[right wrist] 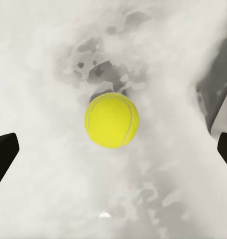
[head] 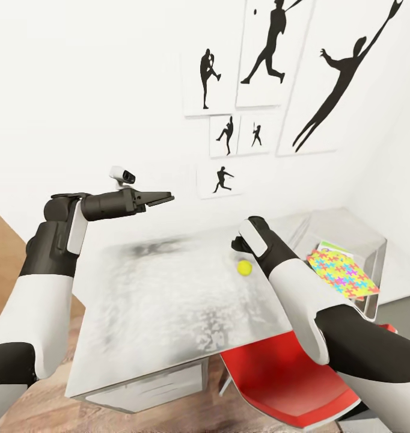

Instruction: Put all the toys in the child's room - the three board games (two on the bed and one on the table), the two jigsaw puzzles on the table, and the tennis ball on the table - inside the toy box on the table in the child's room.

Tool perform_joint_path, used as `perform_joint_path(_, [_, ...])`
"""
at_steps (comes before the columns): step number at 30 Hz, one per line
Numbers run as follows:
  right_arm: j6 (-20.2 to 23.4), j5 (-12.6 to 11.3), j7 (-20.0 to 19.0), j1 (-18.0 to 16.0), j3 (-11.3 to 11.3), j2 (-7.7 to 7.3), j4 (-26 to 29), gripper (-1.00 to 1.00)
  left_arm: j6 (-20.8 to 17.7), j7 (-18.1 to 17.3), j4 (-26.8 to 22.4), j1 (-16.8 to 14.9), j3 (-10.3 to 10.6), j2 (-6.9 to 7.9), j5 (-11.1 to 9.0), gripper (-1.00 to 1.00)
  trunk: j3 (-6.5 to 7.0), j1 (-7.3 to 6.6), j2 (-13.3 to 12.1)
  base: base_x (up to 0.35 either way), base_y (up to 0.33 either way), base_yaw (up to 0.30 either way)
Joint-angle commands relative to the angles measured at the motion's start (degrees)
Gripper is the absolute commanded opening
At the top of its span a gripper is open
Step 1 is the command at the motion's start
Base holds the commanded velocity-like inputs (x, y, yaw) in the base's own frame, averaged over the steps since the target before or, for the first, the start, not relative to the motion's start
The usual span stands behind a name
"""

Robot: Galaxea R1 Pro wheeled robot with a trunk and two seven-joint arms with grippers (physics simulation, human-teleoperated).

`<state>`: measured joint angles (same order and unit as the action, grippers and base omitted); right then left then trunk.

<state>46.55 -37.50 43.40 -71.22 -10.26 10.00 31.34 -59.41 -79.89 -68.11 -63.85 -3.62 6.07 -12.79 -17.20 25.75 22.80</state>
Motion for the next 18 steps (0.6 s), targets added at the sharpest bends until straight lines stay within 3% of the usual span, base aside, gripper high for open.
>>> perform_joint_path(1, [0.2,-0.5,0.5,-0.2,-0.1,0.00,0.0,1.00,-0.6,-0.1,0.0,0.0,0.0,0.04,-0.1,1.00,-0.21,0.03,0.1,0.000,0.000,0.000])
perform_joint_path(18, [0.3,-1.1,0.5,-1.2,0.0,0.00,0.3,1.00,-0.6,-0.4,-0.2,0.0,0.0,0.15,0.0,1.00,-1.82,0.03,0.1,0.000,0.000,0.000])
